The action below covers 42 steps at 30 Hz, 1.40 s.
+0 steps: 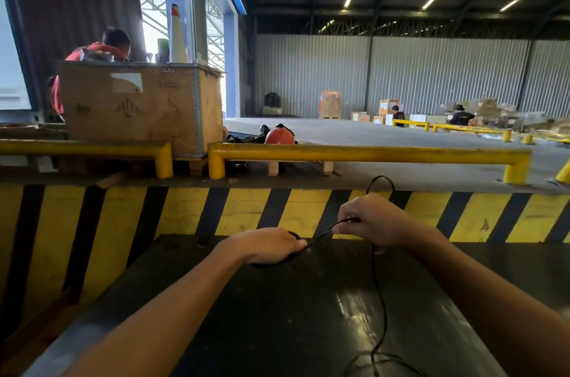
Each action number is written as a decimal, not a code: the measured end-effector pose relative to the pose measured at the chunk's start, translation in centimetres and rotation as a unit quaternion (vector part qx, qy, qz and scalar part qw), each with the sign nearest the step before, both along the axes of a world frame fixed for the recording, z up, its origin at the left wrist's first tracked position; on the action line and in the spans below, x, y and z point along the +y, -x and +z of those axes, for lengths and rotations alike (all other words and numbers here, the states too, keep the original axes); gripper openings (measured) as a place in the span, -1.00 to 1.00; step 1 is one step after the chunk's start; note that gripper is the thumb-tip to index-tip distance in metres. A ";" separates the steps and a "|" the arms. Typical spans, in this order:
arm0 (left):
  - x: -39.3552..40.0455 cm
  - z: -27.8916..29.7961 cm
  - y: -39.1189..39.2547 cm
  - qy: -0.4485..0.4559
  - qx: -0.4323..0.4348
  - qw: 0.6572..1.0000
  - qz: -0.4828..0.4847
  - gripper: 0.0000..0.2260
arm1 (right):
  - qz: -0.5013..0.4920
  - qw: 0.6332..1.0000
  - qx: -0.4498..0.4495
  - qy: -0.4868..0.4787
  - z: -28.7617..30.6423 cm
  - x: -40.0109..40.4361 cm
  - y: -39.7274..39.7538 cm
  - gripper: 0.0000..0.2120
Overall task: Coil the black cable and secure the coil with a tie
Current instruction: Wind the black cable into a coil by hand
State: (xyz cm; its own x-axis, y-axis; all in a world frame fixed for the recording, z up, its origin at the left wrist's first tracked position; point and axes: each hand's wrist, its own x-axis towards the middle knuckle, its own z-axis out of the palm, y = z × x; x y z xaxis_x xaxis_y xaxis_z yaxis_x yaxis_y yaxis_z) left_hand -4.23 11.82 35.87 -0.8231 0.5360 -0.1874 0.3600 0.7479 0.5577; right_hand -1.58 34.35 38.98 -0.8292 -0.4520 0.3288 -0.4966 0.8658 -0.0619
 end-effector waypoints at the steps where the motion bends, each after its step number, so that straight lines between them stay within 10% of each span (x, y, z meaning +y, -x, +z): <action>1: 0.0 0.0 -0.3 -0.024 -0.081 0.996 -0.027 -0.69 | -0.005 1.000 0.005 -0.001 0.1 0.3 0.2 -0.75; 7: -0.8 0.1 -1.2 -0.303 -0.362 0.861 -0.188 -0.60 | -0.019 0.998 0.061 0.024 -1.7 0.7 1.0 -0.81; 16: 0.6 3.1 0.1 -0.704 -0.245 0.662 -0.079 -0.61 | -0.074 0.984 0.009 0.161 -8.5 -2.1 1.3 -0.87; 25: -0.2 3.6 2.0 -0.782 -0.076 0.602 0.140 -0.63 | 0.002 0.962 0.089 0.258 -5.7 -2.5 0.2 -0.65; 30: -2.6 3.8 2.8 -0.780 -0.040 0.567 0.261 -0.58 | 0.008 0.902 -0.027 0.430 -4.8 -0.1 0.2 -0.72; 36: -5.3 5.7 3.8 -0.826 -0.032 0.468 0.311 -0.62 | 0.037 0.966 -0.079 0.243 -4.7 1.1 0.2 -0.77; 38: -5.1 5.7 3.9 -0.801 0.024 0.495 0.336 -0.66 | 0.028 0.982 -0.086 0.165 -4.1 0.7 0.4 -0.76; 42: -3.5 2.9 3.9 -0.492 0.272 0.757 0.333 -0.66 | 0.021 0.991 0.005 0.134 -2.2 0.5 0.7 -0.80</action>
